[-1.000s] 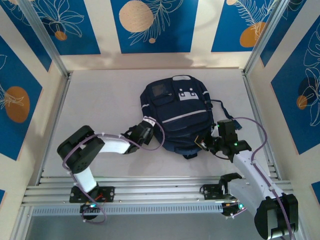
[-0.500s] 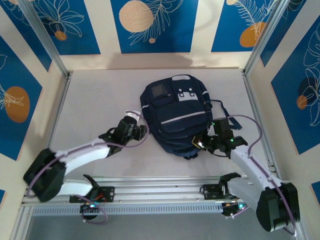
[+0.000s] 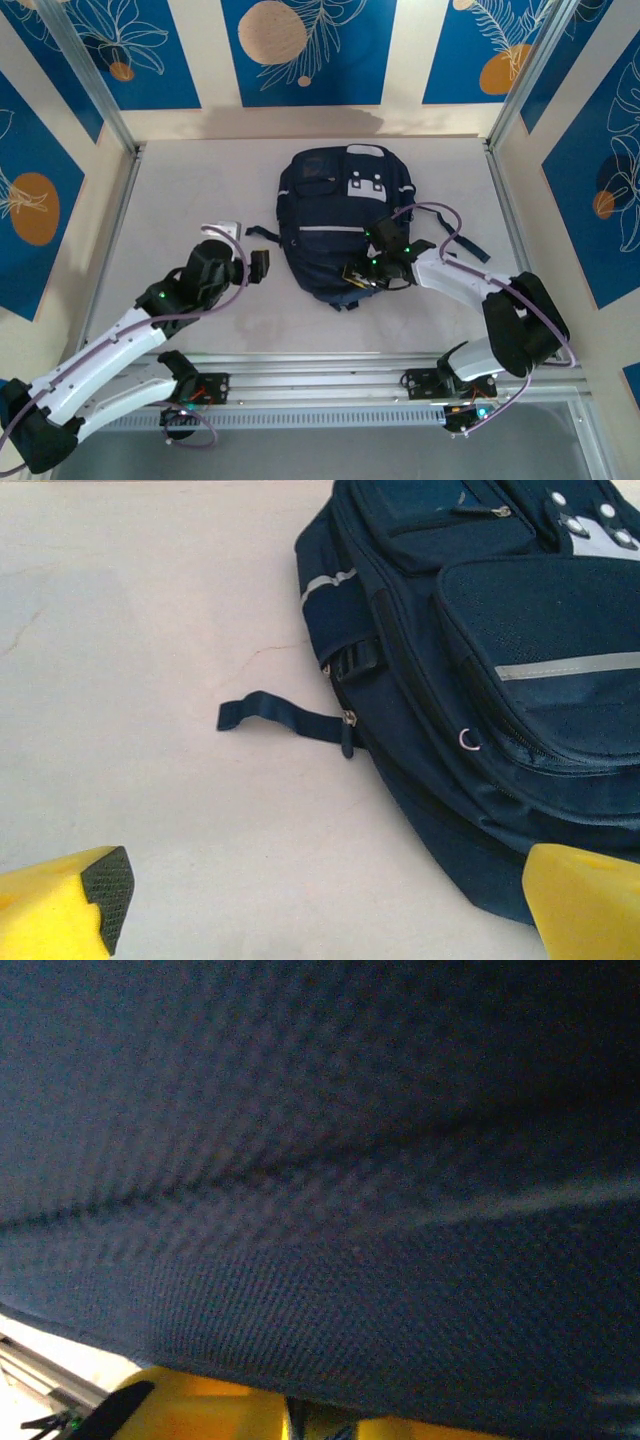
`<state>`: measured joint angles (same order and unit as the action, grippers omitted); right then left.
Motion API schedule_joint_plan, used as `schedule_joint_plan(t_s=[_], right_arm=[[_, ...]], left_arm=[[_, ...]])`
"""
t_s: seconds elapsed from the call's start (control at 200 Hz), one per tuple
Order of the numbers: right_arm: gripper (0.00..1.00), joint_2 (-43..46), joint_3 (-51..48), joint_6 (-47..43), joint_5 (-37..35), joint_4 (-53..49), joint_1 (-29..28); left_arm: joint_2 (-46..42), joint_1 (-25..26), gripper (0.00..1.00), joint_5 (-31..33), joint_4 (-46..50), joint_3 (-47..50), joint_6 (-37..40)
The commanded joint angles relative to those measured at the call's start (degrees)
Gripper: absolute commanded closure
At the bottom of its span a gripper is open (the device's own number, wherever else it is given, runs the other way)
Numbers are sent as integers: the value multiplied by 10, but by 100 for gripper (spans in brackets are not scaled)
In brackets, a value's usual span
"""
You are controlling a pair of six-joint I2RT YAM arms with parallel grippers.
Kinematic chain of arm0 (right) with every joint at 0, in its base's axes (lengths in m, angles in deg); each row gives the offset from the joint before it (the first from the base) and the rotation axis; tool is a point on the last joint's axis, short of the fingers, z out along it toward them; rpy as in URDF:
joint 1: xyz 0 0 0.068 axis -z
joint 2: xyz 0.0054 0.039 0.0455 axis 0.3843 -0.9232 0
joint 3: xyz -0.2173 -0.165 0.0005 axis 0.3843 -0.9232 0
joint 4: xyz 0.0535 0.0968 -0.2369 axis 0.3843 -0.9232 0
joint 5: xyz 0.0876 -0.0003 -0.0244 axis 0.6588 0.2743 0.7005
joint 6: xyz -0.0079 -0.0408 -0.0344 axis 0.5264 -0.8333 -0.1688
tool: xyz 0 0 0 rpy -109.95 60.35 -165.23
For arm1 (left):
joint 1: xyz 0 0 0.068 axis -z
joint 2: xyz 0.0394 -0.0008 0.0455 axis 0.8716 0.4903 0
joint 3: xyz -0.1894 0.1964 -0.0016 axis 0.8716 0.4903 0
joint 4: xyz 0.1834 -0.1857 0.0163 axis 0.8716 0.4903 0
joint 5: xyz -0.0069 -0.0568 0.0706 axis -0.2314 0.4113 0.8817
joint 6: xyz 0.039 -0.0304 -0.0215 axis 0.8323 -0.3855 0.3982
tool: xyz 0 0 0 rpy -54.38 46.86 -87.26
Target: Pack the student bag
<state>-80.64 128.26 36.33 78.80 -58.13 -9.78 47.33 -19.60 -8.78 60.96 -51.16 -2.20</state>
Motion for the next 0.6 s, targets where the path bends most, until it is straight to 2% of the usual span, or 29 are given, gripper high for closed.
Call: schedule_joint_plan(t_s=[0.0,0.045,0.07,0.14,0.18,0.21,0.245,0.32,0.345,0.405,0.445,0.535,0.595], right_arm=[[40,55,-3,-17,-59,-19,-7],[10,90,-7,-37,-73,-34,-11],[0,110,-7,-50,-87,-49,-16],[1,171,5,-98,-154,-93,-46],[0,202,19,-115,-211,-132,-65],[5,221,33,-122,-252,-160,-72],[0,239,50,-134,-283,-187,-71],[1,268,91,-149,-331,-232,-51],[1,279,102,-166,-333,-231,-42],[1,304,120,-207,-332,-211,-29],[0,324,115,-249,-329,-168,-23],[1,371,44,-462,-262,-3,-10],[1,392,-18,-560,-246,93,1]], left_arm=[[-7,-13,0,-9,51,-32,15],[-8,-16,0,-46,41,-39,37],[-11,-16,0,-69,32,-40,52],[-23,-17,0,-118,3,-43,80],[-31,-16,0,-127,-11,-46,96],[-37,-16,0,-121,-18,-48,105],[-43,-16,0,-96,-23,-49,116],[-42,-17,0,20,-37,-41,141],[-40,-17,0,37,-63,-29,171],[-37,-28,0,4,-167,21,295],[-32,-38,0,-13,-246,62,347],[-11,-85,0,-32,-383,140,381],[9,-141,0,-55,-418,169,353]])
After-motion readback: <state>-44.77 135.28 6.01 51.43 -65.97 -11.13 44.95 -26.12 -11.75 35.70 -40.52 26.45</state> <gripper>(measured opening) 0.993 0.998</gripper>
